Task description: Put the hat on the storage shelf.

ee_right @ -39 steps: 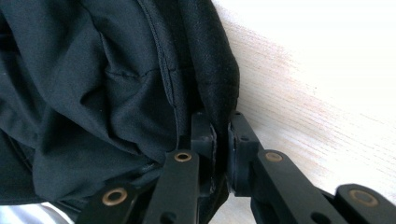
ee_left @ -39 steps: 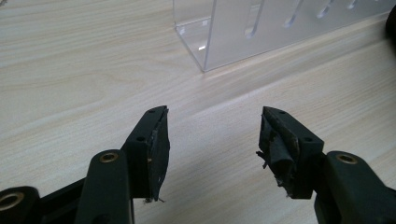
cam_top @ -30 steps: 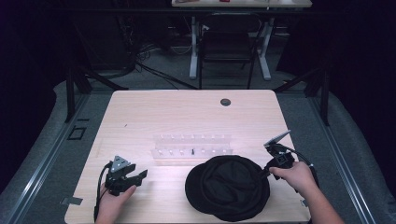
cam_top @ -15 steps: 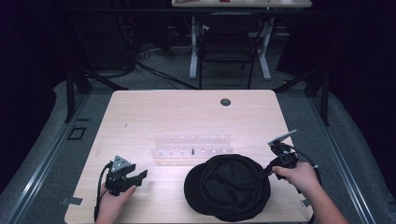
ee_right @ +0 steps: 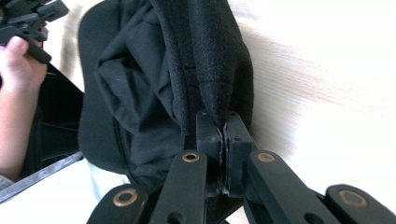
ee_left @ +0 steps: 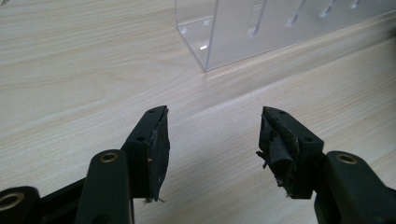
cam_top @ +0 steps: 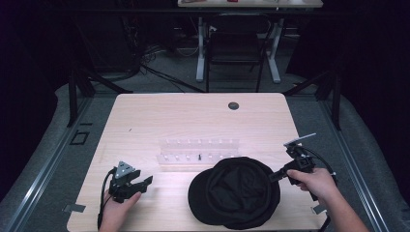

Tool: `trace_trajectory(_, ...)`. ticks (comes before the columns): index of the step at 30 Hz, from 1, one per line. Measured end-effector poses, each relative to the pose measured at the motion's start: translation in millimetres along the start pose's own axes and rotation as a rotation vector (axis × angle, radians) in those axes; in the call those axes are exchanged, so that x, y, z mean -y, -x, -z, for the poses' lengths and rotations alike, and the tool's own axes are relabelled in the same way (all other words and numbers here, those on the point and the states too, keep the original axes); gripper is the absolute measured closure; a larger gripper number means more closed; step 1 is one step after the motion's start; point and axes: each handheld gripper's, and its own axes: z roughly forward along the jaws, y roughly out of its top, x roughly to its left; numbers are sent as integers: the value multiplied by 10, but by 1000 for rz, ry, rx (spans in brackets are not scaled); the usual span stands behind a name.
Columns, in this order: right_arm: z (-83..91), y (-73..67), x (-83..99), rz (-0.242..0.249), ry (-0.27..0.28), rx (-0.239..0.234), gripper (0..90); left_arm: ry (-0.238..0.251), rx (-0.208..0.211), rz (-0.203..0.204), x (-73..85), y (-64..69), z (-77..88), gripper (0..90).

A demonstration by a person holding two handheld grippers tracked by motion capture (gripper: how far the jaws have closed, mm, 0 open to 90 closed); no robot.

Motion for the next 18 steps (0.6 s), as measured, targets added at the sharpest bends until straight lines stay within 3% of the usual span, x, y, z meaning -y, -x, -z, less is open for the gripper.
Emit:
trace_trajectory(3,33,0,-6,18,-16,-23,882,2,0,0,1,3,-2,429)
trace_trajectory(4,42,-23,10,7,15,-48,882,2,0,0,1,3,-2,429)
trace_trajectory(6,47,-34,13,-3,23,-53,883,1,0,1,1,2,-3,428)
trace_trajectory(10,109,-80,18,22,35,-114,883,-1,0,1,1,-2,0,429)
trace_trajectory(18,165,-208,16,56,60,-188,883,-2,0,1,0,-3,0,429)
